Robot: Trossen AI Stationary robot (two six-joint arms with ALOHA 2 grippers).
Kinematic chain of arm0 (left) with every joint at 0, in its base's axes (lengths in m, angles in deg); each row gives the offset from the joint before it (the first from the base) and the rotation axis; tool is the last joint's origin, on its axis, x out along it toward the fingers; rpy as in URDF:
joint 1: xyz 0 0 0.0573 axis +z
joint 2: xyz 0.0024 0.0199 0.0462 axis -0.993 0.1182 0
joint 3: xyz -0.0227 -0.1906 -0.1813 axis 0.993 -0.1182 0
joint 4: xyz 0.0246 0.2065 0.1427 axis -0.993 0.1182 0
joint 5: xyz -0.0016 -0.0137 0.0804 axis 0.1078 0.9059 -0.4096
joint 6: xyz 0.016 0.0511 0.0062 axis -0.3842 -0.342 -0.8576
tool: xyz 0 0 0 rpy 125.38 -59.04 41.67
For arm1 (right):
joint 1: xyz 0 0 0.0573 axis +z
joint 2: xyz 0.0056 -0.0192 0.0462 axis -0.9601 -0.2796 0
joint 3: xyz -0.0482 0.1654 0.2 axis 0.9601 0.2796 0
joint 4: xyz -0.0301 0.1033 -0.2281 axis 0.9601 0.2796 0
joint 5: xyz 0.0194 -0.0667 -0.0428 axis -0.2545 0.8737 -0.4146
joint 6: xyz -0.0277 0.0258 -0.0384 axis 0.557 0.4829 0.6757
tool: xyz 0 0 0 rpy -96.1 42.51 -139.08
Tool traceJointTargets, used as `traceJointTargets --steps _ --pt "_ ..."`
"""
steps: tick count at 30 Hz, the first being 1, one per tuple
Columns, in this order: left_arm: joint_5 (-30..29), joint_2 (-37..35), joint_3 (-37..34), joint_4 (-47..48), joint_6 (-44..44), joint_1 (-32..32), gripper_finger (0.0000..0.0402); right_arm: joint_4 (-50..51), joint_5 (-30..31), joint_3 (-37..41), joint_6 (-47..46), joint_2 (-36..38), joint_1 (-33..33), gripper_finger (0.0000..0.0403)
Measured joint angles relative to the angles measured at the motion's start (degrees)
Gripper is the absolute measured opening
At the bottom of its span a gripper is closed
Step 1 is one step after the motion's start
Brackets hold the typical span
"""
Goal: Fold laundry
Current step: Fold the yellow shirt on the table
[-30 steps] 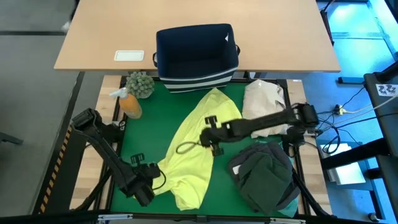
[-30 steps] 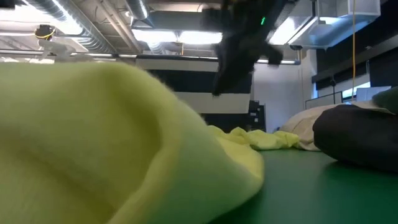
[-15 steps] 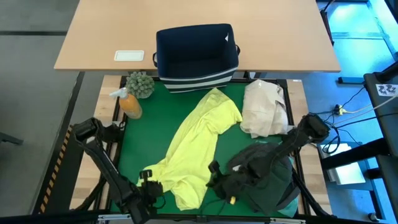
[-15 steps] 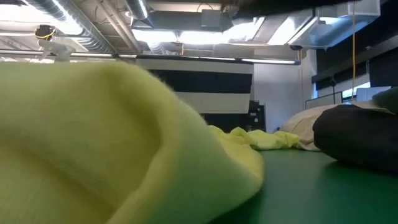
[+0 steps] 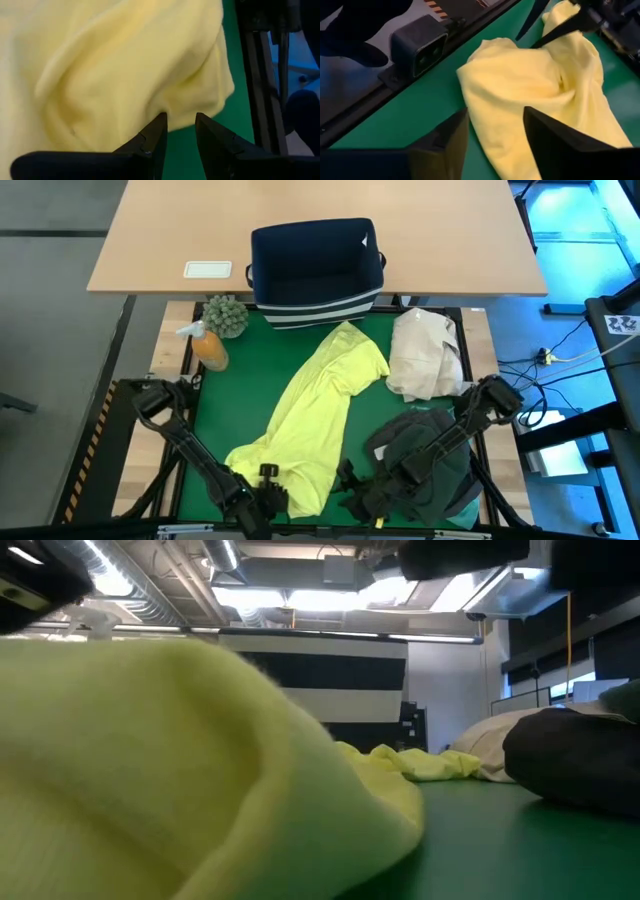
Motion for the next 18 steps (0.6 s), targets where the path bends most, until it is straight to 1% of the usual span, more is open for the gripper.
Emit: traceJointTargets --steps 2,5,11,14,18 --pt "0.3 0.6 0.0 -1.1 -2.3 0.5 0.0095 -0.7 0.5 0.0 0.0 0.0 0.0 0.0208" --pt "0.3 0.7 0.0 -0.6 -5.1 1.2 0.0095 -1.6 0.5 0.0 0.0 0.0 -0.1 0.0215" --pt "-1.0 0.7 0.0 -0.4 -10.2 3.2 0.0095 -1.5 0.4 0.0 0.2 0.0 -1.0 0.0210" --pt "-1.0 0.7 0.0 0.0 -10.6 4.6 0.0095 -1.5 0.4 0.0 0.2 0.0 -1.0 0.0210" --pt "-1.1 0.7 0.0 0.1 -11.2 5.9 0.0095 -1.7 0.4 0.0 0.2 -1.7 -0.9 0.0210"
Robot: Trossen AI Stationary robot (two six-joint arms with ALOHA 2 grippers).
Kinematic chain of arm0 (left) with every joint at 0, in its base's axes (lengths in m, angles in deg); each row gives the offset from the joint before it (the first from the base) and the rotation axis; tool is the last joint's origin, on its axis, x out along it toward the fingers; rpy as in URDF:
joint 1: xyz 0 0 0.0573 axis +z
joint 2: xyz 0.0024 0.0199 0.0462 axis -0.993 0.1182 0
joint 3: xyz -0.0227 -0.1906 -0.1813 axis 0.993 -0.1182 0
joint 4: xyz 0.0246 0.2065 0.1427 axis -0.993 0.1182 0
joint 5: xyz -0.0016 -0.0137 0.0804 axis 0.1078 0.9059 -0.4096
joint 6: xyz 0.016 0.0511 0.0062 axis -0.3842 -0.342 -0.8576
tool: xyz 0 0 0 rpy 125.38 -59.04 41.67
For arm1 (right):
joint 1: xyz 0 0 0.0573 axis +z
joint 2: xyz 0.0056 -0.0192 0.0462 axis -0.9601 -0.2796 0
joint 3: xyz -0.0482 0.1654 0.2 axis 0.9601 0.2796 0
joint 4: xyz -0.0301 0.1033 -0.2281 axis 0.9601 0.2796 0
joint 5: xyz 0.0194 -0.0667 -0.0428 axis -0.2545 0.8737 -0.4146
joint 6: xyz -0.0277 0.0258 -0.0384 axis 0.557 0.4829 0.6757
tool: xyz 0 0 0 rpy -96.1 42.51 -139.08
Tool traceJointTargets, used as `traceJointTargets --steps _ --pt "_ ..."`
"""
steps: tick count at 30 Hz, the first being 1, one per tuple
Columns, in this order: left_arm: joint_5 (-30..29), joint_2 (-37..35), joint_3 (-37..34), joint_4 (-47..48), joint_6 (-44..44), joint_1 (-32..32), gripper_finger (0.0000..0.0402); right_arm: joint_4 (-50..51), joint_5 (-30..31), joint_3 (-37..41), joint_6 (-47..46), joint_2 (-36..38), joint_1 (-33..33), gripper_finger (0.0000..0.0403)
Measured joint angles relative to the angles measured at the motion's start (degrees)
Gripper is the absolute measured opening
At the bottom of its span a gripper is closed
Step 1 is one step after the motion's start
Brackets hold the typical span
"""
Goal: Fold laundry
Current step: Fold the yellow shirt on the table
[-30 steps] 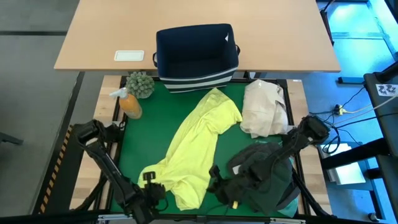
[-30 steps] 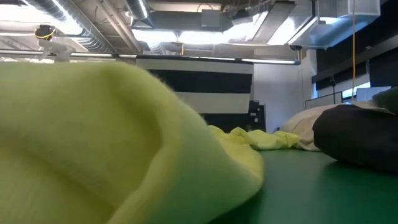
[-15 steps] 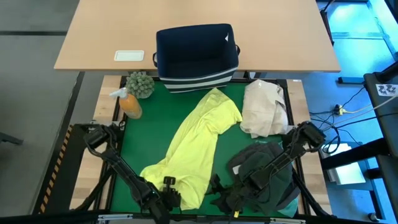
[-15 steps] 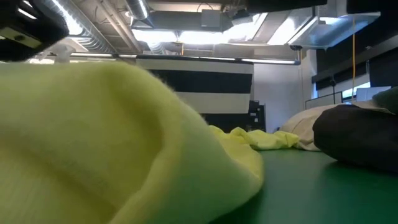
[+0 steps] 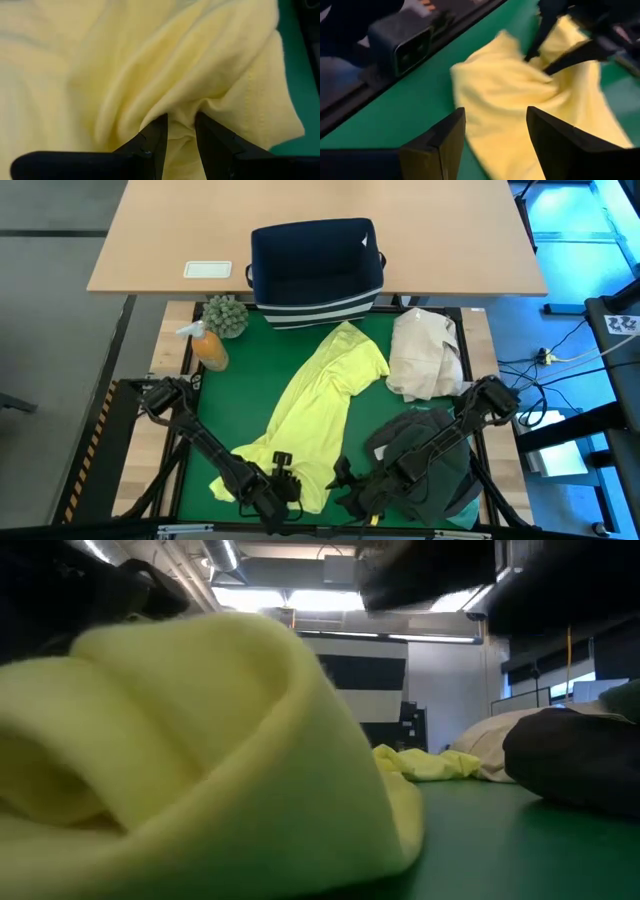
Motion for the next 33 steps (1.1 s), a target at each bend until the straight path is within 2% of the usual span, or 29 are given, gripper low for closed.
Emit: traceJointTargets --steps 14,33 --pt "0.0 0.0 0.0 0.5 -0.2 0.5 0.0095 -3.3 1.9 0.0 4.0 -6.6 0.0 0.0209" --pt "-1.7 0.0 0.0 1.2 -1.1 1.0 0.0095 -3.8 1.5 0.0 8.8 -6.8 -0.6 0.0209"
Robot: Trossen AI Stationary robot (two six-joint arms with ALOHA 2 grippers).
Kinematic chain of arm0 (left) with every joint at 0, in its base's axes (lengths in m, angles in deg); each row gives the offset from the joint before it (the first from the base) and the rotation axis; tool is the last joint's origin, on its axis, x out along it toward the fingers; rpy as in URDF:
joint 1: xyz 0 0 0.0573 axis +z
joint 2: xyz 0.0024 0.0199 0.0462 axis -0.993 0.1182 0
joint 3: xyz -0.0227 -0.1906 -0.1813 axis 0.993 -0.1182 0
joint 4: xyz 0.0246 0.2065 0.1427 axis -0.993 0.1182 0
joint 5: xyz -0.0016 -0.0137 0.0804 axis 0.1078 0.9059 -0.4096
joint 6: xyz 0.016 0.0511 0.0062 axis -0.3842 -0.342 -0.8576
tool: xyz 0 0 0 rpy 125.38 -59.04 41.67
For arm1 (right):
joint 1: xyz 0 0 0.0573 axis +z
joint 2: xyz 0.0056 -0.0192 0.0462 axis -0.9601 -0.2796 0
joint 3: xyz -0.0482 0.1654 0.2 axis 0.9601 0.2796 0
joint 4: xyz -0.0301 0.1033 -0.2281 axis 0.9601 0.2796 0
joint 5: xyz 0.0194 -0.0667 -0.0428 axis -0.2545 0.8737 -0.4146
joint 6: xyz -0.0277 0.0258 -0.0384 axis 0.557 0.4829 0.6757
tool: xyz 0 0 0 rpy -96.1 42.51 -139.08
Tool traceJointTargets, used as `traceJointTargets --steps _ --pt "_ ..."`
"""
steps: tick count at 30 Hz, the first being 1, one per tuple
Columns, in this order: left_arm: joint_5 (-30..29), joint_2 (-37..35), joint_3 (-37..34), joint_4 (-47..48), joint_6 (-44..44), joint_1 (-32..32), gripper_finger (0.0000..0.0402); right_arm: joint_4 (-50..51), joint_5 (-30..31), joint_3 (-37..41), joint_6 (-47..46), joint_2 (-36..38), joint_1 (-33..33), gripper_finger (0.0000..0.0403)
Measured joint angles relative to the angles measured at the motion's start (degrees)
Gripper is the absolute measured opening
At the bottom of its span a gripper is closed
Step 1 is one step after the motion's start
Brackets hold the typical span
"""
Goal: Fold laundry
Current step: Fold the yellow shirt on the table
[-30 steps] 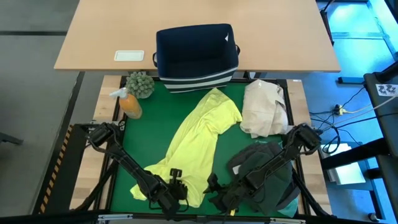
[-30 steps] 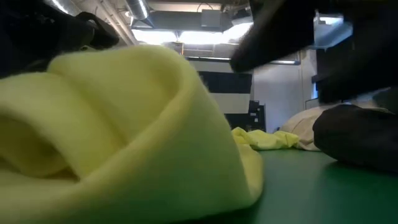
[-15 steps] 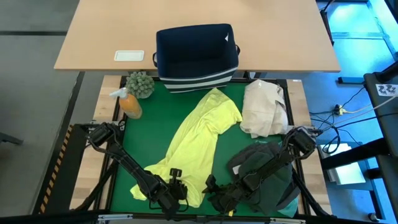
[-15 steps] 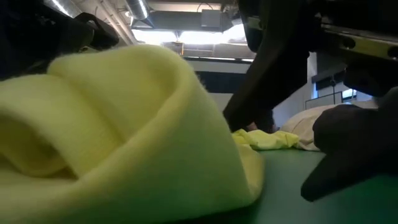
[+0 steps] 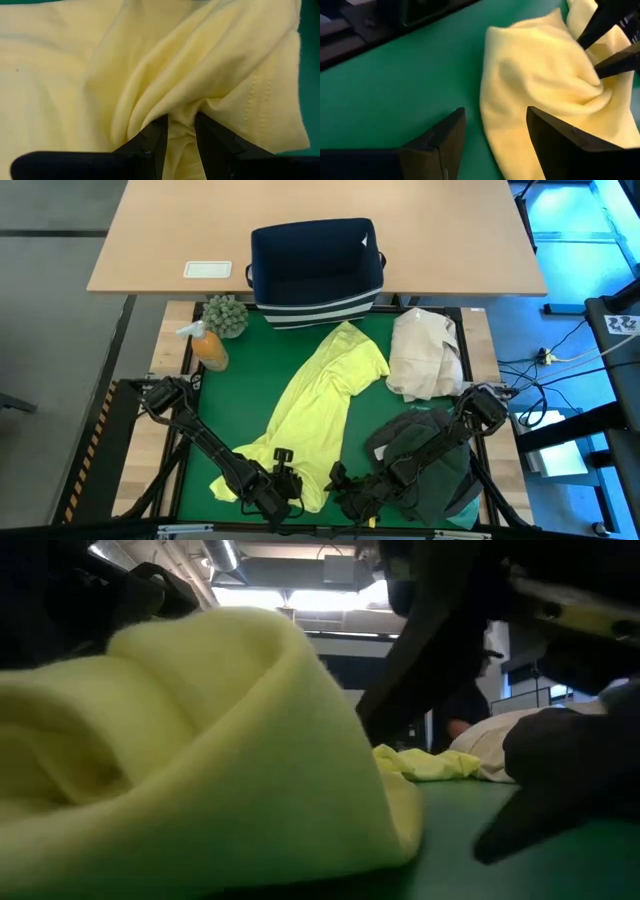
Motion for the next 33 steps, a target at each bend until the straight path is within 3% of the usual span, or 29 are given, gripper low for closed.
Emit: traceJointTargets --steps 14,23,28,33 --pt "-0.7 -1.2 0.0 0.5 0.0 2.0 0.0095 -3.9 0.5 -0.2 -0.9 -3.5 -2.3 0.0198" --pt "-0.9 -6.1 1.1 7.3 0.3 -1.7 0.0095 -4.0 0.6 -0.2 -4.4 -3.7 -2.9 0.0139" --pt "2.4 -5.5 1.1 5.7 0.4 -4.9 0.0095 -4.0 0.9 -0.1 -5.2 -3.7 -2.9 0.0138" --pt "1.0 -3.4 1.1 0.4 -0.7 -8.1 0.0095 -4.0 1.2 -0.1 -6.3 -3.8 -3.1 0.0140"
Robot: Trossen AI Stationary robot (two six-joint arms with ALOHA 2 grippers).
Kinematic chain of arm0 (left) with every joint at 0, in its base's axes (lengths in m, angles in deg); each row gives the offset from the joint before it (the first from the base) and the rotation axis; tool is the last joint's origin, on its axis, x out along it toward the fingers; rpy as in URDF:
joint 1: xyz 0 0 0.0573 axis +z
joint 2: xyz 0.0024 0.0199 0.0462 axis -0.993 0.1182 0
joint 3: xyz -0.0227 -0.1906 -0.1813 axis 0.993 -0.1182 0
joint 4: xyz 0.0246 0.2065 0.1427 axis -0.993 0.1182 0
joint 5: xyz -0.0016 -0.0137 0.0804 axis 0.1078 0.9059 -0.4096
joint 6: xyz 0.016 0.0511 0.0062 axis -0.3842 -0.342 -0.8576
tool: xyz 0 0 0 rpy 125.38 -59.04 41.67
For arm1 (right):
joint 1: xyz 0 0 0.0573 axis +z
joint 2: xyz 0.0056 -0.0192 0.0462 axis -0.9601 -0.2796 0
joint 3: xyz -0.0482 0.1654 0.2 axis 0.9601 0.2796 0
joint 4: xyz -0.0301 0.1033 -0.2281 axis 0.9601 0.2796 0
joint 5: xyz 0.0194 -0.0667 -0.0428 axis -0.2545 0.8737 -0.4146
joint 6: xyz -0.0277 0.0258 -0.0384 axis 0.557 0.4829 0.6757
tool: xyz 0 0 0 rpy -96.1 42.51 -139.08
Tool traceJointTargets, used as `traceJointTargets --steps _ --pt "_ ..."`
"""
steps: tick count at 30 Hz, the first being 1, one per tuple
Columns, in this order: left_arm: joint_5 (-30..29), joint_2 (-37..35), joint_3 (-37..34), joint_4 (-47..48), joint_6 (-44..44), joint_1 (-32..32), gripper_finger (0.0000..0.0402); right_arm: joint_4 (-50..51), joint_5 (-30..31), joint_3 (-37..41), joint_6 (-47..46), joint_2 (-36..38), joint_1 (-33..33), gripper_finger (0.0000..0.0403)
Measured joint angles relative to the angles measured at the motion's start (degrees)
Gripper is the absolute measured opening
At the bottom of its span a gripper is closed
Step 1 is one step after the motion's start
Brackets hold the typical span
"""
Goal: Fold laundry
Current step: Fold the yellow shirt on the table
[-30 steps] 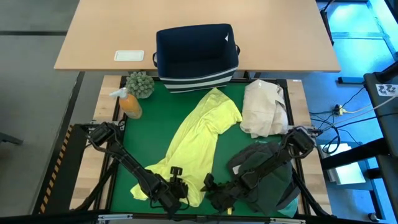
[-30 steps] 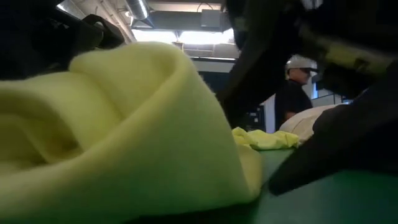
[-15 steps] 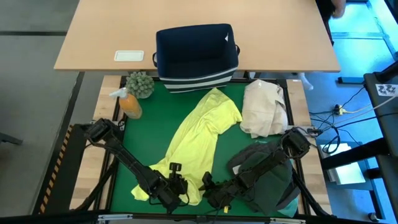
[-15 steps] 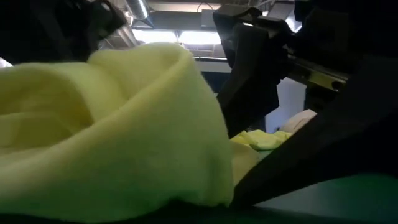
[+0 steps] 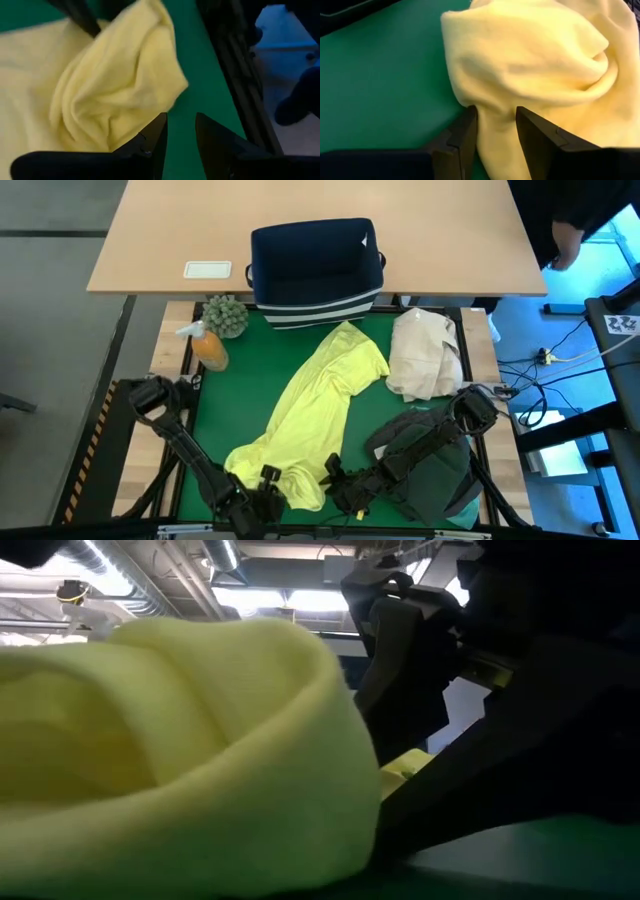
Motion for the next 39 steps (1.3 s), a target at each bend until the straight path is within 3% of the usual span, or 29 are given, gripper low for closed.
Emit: traceJointTargets --steps 10,18,26,39 --pt "-5.3 1.5 0.0 -2.1 -1.5 -1.0 0.0105 0.1 0.4 0.0 -1.3 0.0 -0.1 0.0140" --pt "-2.9 1.5 0.0 -2.6 -3.9 -0.1 0.0169 0.1 0.4 0.0 -1.4 0.0 -0.1 0.0140" --pt "-6.6 3.2 0.0 -3.3 -11.0 0.2 0.0222 0.1 0.4 0.1 -1.5 0.0 -0.1 0.0140" --pt "-13.7 5.9 0.0 -6.0 -14.3 0.9 0.0229 0.1 0.4 0.1 -1.5 0.0 -0.1 0.0140"
